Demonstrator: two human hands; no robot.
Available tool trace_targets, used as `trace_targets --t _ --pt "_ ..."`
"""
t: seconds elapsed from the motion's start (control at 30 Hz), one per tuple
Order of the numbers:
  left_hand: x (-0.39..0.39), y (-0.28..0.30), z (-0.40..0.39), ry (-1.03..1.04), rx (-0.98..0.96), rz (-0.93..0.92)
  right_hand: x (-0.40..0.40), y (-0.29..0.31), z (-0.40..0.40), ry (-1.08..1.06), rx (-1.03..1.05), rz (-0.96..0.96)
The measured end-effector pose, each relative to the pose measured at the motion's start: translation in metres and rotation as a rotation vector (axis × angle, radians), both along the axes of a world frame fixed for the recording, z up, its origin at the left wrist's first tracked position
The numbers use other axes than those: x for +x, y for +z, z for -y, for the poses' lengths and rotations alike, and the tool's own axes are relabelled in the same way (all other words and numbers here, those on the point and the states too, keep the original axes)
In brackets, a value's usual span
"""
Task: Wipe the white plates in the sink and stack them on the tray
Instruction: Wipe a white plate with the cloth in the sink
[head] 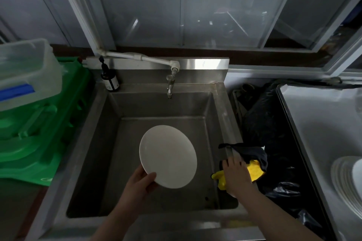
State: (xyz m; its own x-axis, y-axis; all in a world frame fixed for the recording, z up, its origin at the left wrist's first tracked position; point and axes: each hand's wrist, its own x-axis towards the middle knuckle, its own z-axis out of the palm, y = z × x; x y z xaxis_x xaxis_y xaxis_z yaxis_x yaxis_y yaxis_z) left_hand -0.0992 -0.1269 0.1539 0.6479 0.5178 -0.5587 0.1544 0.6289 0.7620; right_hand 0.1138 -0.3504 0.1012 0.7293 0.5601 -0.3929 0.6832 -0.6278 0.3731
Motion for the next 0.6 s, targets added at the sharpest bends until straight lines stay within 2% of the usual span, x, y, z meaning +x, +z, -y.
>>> trace_targets --t 0.1,0.33,0.43,0.5,0.6 --pt "0.0 0.003 0.0 -0.006 -0.004 0.011 -0.002 -0.001 0.002 0.045 -0.04 0.016" --pt "-0.001 0.014 0.002 0.005 -0.044 0.037 -0.005 0.009 0.004 0.051 0.102 -0.027" --pt "-0.003 0.019 0.002 0.013 -0.05 0.056 -0.001 0.01 0.007 0.04 0.079 -0.072" --pt "-0.004 0.023 0.002 0.011 -0.041 0.06 0.0 0.015 0.007 -0.001 0.126 -0.089" --pt "-0.006 0.029 -0.001 0.018 -0.023 0.045 0.006 0.014 0.007 -0.125 0.355 -0.076"
